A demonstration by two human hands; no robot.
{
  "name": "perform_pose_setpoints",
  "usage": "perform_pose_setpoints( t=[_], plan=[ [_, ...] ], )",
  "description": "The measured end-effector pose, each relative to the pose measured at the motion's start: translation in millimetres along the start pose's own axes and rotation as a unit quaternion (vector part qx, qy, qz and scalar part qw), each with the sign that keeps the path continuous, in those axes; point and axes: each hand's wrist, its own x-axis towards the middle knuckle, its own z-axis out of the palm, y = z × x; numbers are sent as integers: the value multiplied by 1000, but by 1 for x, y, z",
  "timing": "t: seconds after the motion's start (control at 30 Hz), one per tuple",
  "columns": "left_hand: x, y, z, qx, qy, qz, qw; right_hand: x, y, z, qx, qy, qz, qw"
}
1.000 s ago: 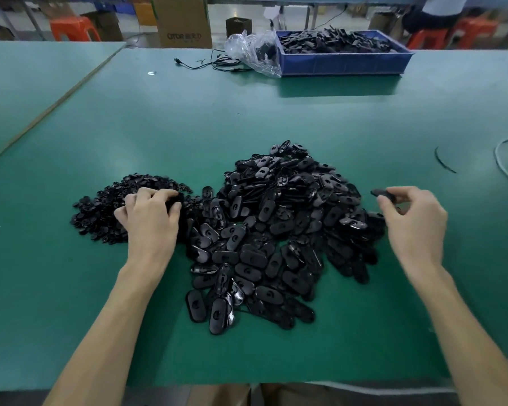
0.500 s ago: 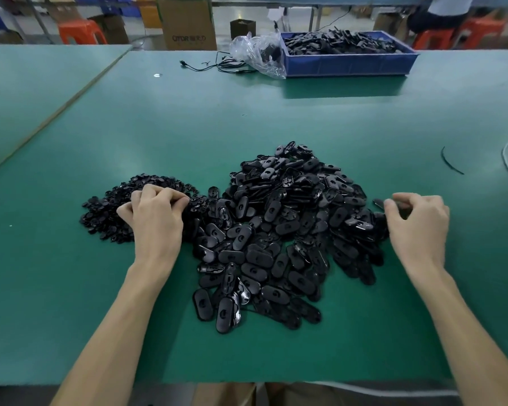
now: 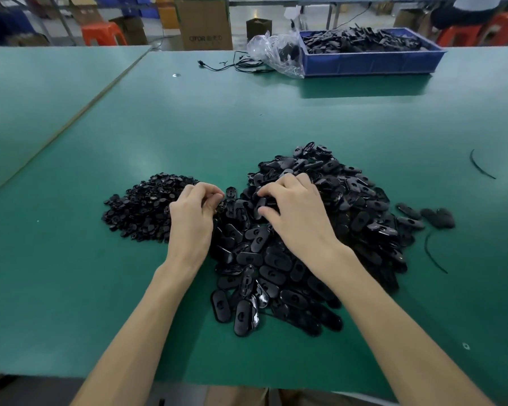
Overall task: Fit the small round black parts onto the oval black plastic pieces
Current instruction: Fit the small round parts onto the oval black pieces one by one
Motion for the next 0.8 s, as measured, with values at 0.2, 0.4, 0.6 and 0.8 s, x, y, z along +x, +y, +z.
perform_pose_setpoints(
  t=[0.2, 0.4, 0.6, 0.8],
  plan=[
    [-1, -1, 3, -1, -11, 13, 1000, 2, 1, 16, -26, -24, 2, 999],
    [-3, 2, 5, -47, -27, 11, 998, 0, 2, 21, -15, -33, 8, 999],
    [-2, 8, 5, -183, -65, -40, 980, -2, 4, 25, 93, 22, 42, 994],
    [-3, 12, 5, -277, -114, -49, 953, -4, 7, 19, 220, 58, 43, 973]
  ],
)
